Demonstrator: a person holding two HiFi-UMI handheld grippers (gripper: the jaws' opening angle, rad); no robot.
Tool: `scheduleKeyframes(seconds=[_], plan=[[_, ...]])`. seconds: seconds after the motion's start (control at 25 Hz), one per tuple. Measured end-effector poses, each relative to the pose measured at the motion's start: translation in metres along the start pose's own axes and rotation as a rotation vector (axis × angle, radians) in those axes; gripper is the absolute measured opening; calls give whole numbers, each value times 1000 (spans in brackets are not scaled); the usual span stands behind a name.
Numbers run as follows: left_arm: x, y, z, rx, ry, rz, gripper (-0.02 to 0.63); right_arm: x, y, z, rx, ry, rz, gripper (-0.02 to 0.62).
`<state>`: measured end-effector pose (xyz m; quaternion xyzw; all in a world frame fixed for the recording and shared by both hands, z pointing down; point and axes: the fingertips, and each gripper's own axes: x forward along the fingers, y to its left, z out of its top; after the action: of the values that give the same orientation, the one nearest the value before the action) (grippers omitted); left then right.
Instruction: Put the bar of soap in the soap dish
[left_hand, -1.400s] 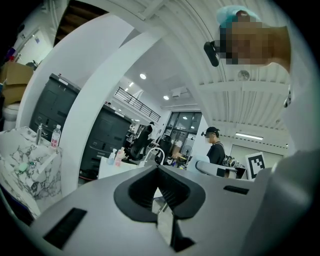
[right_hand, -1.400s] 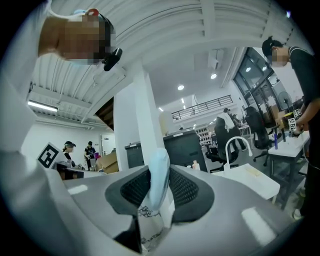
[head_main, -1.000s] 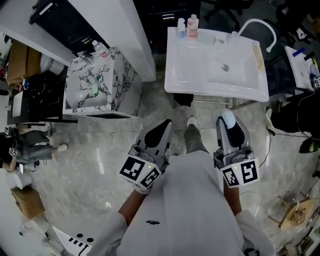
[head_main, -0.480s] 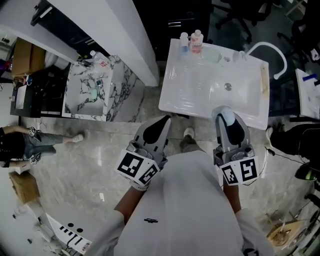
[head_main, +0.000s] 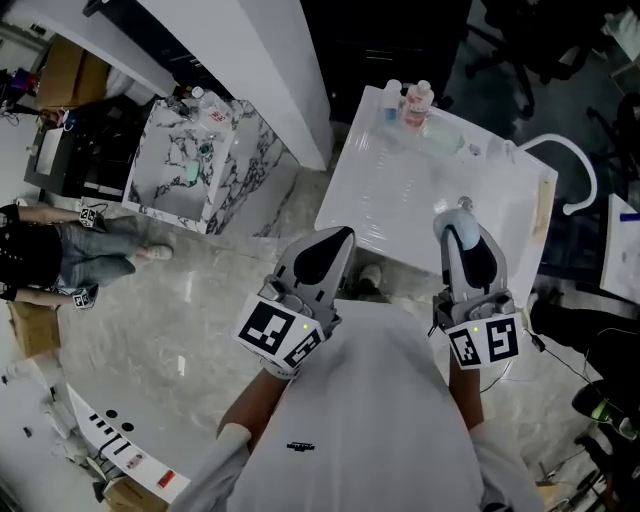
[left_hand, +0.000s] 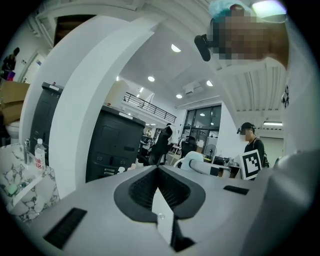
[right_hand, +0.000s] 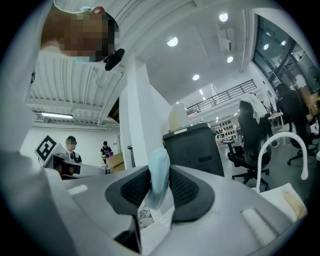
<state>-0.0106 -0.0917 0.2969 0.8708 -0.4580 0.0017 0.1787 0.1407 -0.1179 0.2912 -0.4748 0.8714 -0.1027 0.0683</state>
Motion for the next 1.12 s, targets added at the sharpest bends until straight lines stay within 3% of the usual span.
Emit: scheduleKeyframes(seconds=[0.6, 1.12], plan=[[19, 45, -21, -105, 8, 70, 8, 60, -12, -25, -21, 97, 44, 127], [38, 65, -40, -116, 47, 87, 8, 86, -59, -64, -44, 146, -12, 127]])
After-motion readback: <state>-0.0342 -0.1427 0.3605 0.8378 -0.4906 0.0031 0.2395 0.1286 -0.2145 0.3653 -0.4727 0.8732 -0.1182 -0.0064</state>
